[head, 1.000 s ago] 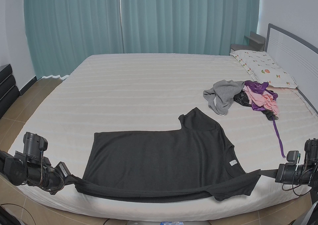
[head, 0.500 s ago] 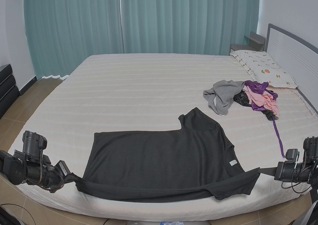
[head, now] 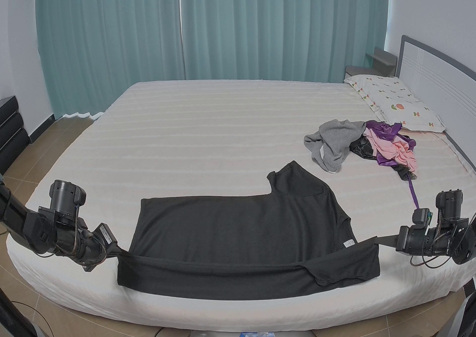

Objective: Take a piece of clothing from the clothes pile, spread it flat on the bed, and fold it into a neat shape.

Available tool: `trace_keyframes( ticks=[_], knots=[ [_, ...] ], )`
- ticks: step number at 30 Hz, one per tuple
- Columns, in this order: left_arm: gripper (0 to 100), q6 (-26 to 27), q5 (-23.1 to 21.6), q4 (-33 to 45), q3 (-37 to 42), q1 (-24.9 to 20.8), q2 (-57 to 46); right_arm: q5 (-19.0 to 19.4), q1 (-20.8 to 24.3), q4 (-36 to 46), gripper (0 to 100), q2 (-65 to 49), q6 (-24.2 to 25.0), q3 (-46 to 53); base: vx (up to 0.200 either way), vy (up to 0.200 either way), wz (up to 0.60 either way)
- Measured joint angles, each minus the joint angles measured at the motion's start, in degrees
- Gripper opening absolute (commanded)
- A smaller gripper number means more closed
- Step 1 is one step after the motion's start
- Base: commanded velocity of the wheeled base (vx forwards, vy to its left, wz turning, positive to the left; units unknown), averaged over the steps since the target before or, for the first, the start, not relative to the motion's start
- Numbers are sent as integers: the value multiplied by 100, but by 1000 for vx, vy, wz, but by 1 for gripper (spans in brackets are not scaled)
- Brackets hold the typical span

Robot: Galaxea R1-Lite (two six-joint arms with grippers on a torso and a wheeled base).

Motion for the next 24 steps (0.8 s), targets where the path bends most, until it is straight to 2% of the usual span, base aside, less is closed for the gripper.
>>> trace_keyframes(
  ticks=[6, 24],
  knots=[
    [0, -32, 26, -9, -316, 1, 412, -167, 94, 13, 0, 462, 16, -411, 0, 0, 0],
    [0, -40, 34, -41, -917, 9, 1302, -252, 243, 27, 0, 1347, 24, -1213, 0, 0, 0]
  ],
)
